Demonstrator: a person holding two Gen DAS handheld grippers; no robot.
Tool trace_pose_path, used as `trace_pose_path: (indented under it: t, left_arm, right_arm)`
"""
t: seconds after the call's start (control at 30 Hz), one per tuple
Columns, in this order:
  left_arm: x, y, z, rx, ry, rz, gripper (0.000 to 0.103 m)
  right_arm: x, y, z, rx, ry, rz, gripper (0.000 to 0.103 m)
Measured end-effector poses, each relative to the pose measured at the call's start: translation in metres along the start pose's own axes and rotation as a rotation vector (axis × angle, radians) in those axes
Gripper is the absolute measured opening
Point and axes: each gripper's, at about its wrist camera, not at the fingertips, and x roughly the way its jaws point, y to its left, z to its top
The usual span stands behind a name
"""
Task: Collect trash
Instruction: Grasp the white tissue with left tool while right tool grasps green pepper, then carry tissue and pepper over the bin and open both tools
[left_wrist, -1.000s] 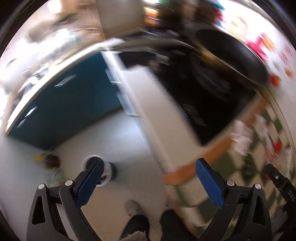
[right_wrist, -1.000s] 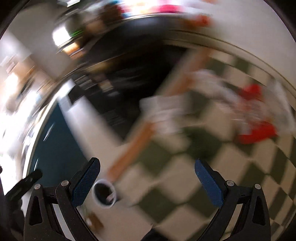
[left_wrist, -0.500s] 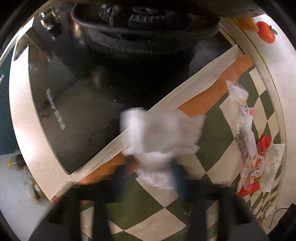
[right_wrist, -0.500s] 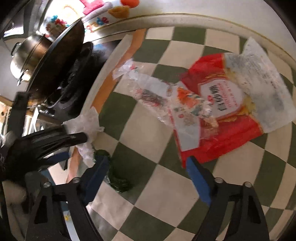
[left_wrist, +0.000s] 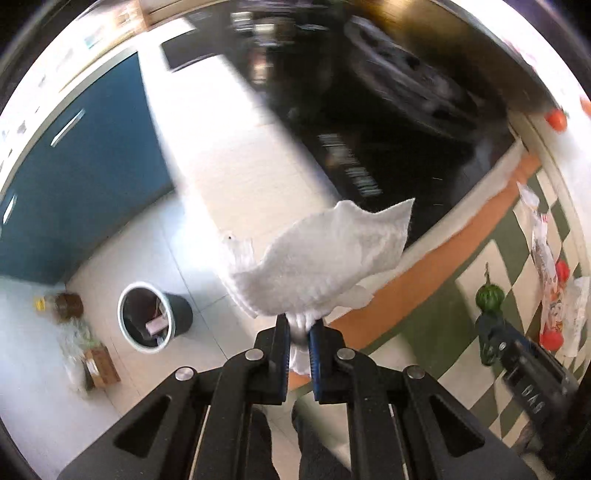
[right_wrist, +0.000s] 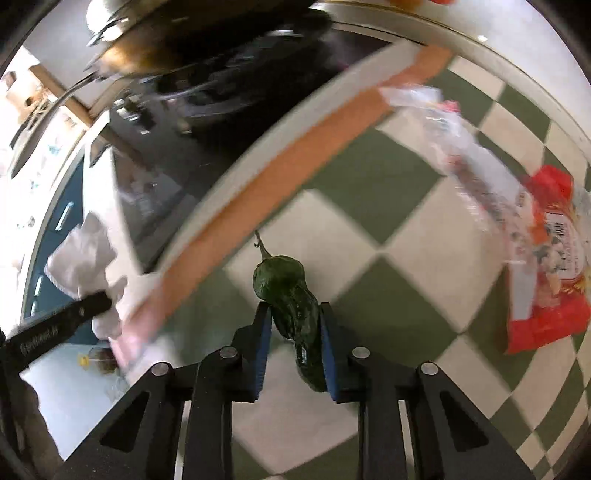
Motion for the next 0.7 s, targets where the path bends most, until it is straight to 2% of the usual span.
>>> trace_pose_path:
  t: [0.07,0.17,0.23,0.27,0.33,0.37,0.43,0.53,0.7]
  left_arm:
    - [-0.008,0.036,-0.016,-0.065,-0.014,-0.007,0.006]
    - [-0.011,0.117,-0.033,-0.185,-0.021,-0.001,0.006]
    - [-0.002,0.173,-0.049,-0.267,-0.013,0.023,0.006]
    - [0.004,0.199,-0.056,-0.307,-0.004,0.035,0.006]
    - [0.023,0.262,-0.074,-0.403,0.024,0.067,0.006]
    - [0.039,0.297,-0.083,-0.454,0.043,0.080,0.006]
    - [0.072,0.337,-0.096,-0.516,0.077,0.106,0.006]
    - [0.136,0.399,-0.112,-0.592,0.128,0.143,0.006]
    - [0.256,0.486,-0.134,-0.663,0.214,0.132,0.006]
  right_arm:
    - [-0.005,0.039,-0.007,-0.061,-0.018,0.035,0.024]
    - [-0.002,0.112,-0.023,-0.162,-0.001,0.126,0.024]
    - [0.012,0.164,-0.039,-0.232,0.029,0.178,0.024]
    - [0.027,0.198,-0.051,-0.274,0.061,0.210,0.024]
    - [0.056,0.241,-0.069,-0.325,0.110,0.240,0.024]
    - [0.084,0.272,-0.083,-0.364,0.146,0.250,0.024]
    - [0.126,0.308,-0.101,-0.411,0.183,0.250,0.023]
    - [0.211,0.361,-0.136,-0.474,0.261,0.231,0.023]
    - [0.354,0.426,-0.196,-0.548,0.363,0.197,0.023]
